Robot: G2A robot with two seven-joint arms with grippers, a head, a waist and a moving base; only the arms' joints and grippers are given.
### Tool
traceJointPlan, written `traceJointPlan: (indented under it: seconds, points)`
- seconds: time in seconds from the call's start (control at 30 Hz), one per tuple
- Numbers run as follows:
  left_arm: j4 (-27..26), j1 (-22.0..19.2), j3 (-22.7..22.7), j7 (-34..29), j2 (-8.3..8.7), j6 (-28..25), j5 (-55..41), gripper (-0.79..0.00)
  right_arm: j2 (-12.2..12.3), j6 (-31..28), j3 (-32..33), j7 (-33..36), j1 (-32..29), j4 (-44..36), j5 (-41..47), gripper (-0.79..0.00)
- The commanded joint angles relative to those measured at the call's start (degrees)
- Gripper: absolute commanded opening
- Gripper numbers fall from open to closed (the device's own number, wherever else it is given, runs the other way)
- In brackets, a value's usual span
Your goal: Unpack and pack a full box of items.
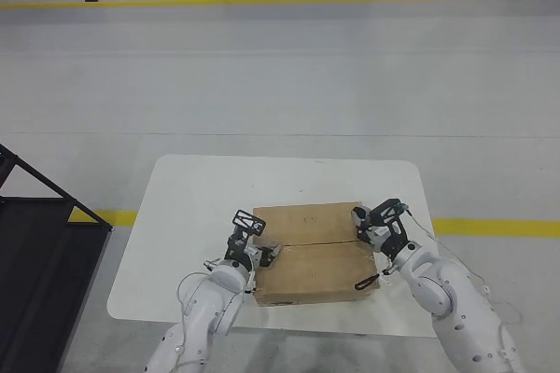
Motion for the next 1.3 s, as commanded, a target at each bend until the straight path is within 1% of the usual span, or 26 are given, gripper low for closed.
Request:
traceJointPlan:
  seconds: [0.0,0.17,0.37,0.53,0.7,0.77,1.03,1.13,1.23,1.27]
  points:
    - [0.11,-0.45,0.43,-0.07,-0.13,-0.01,-0.27,0.000,0.15,0.11,1.04,-0.08,-0.64,-0.25,0.29,-0.785]
    - [1.22,-1.97,2.04,0.14,-0.54,-0.17,-0.39,0.000,0.47,0.57,3.24,-0.10,-2.26,-1.18,0.92,-0.785]
    - [3.83,-4.46,4.88,1.10,-1.22,0.02,0.88,0.000,0.79,0.75,5.33,-0.31,-4.09,-2.53,1.39,-0.785]
    - [5.40,-6.48,7.68,0.68,-1.90,-0.12,1.84,0.000,1.01,1.46,7.22,-0.83,-5.69,-3.52,1.78,-0.785]
    - [6.82,-8.57,10.11,0.95,-2.67,0.91,2.97,0.000,1.22,2.12,9.32,-1.23,-7.14,-4.60,2.65,-0.785]
    - [6.57,-8.70,10.27,0.91,-2.84,1.37,2.90,0.000,1.29,2.18,9.99,-1.28,-7.66,-5.00,3.02,-0.785]
    - [5.39,-7.69,8.34,-0.71,-2.85,2.19,1.83,0.000,1.36,3.08,11.27,-1.41,-8.87,-5.41,4.01,-0.785]
    - [5.53,-7.81,8.76,-0.67,-3.03,2.08,1.95,0.000,1.33,5.42,12.01,-1.91,-8.94,-4.46,3.73,-0.785]
    - [5.59,-8.20,9.66,-0.58,-3.28,1.79,2.30,0.000,1.22,9.63,12.45,-2.32,-8.92,-2.27,2.14,-0.785]
    - [5.67,-8.35,10.01,-0.56,-3.37,1.73,2.47,0.000,1.05,10.93,12.33,-2.55,-8.88,-1.29,3.43,-0.785]
